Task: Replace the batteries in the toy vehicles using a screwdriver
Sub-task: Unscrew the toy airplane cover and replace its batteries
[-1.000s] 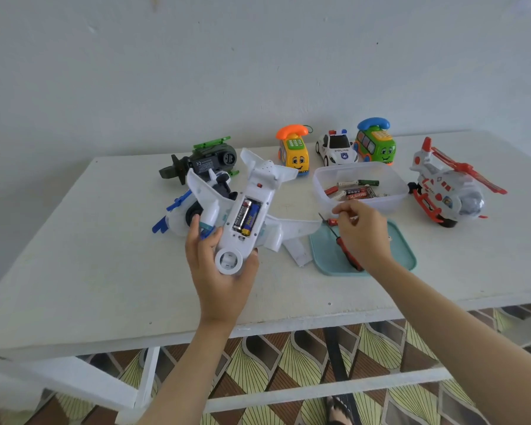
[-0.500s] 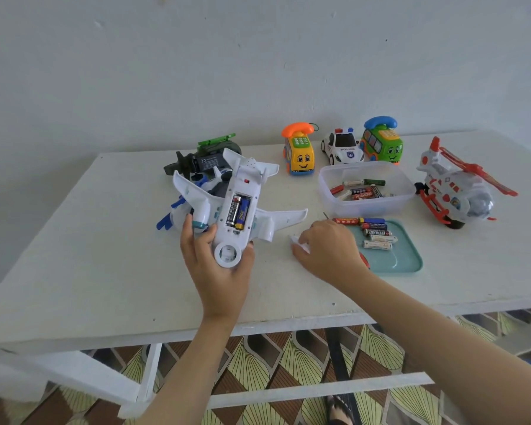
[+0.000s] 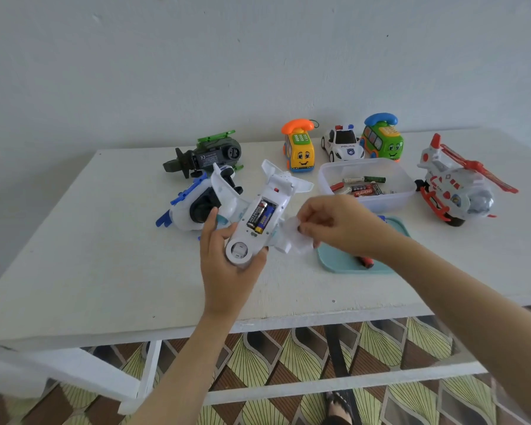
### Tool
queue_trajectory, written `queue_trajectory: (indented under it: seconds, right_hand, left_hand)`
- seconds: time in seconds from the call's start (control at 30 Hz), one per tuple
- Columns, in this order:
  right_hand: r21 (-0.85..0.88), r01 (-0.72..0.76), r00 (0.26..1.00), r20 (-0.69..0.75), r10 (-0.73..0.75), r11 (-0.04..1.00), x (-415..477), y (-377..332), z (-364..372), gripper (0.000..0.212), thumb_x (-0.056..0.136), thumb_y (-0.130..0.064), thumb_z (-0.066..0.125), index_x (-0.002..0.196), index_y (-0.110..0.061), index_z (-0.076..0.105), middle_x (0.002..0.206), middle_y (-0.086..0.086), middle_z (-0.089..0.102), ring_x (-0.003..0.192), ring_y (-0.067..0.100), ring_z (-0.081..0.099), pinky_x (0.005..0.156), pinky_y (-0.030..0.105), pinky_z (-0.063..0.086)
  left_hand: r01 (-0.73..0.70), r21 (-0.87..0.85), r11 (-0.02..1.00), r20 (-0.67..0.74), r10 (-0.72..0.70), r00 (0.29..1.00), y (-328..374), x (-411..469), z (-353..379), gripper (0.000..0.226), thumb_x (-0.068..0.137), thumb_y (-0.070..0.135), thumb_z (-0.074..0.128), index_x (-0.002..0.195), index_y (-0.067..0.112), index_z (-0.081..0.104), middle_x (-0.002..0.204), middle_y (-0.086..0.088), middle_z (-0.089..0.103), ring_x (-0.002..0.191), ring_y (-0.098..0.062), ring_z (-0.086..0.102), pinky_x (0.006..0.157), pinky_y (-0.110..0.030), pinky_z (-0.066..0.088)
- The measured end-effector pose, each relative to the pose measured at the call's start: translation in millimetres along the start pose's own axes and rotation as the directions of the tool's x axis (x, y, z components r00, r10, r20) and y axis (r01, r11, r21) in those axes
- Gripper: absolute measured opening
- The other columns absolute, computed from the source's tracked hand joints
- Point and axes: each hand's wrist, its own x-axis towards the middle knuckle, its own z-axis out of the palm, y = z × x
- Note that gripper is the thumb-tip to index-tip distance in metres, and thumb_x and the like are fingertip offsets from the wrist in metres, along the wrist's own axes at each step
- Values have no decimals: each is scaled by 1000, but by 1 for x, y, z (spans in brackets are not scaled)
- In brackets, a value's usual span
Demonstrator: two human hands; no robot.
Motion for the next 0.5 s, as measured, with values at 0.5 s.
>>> queue_trajectory:
  seconds: [0.5]
  right_hand:
    - [-440, 329, 674, -511, -534, 836, 25, 27, 49, 4, 80, -3, 66, 83, -3, 68, 78, 5, 70, 68, 20, 65, 58, 33, 53]
  left_hand:
    - [87, -61, 994, 187, -74, 980, -4, -4, -1, 53, 70, 16, 84, 111, 27, 51, 148, -9, 41, 138, -12, 37, 104, -35, 44]
